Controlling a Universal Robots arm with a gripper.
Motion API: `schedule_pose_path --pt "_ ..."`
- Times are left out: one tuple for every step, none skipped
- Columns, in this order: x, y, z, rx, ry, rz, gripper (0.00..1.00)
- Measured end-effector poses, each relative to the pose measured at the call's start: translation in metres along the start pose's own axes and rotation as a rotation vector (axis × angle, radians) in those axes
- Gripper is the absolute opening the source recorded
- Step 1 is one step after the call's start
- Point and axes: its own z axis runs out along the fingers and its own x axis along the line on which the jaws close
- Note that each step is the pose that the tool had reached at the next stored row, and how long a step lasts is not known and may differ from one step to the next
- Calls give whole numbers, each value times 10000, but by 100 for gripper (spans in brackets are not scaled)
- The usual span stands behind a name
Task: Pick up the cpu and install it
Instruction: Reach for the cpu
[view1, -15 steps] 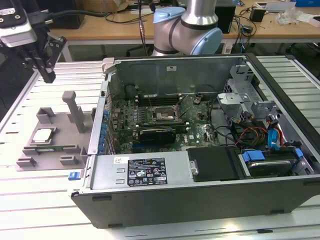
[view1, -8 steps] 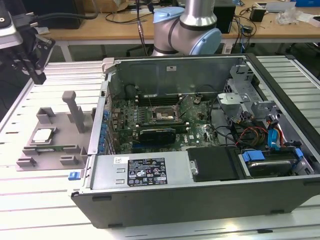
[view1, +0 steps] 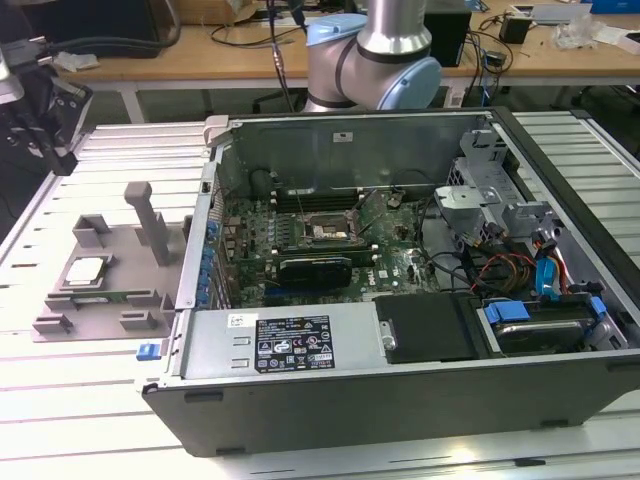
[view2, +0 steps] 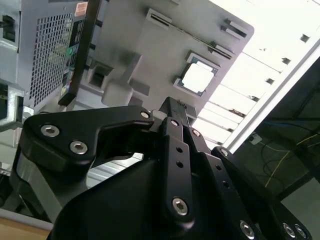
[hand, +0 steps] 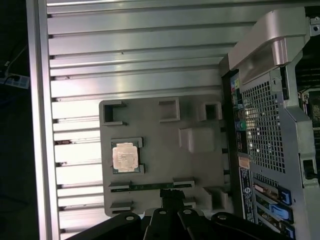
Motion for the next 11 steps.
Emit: schedule_pose_path --pt "18 -2 6 1 1 0 11" --pt "50 -5 18 1 0 0 11" --pt "90 -9 33 1 0 0 11" --pt "121 -12 45 1 0 1 11" --pt "159 -15 59 1 0 1 11" --pt "183 -18 68 1 1 0 11" --pt "201 -19 75 1 1 0 11" --pt "218 -21 81 1 1 0 11" --pt "235 -23 87 0 0 0 11" --pt "255 -25 95 1 0 0 11" --pt "275 -27 104 0 0 0 11"
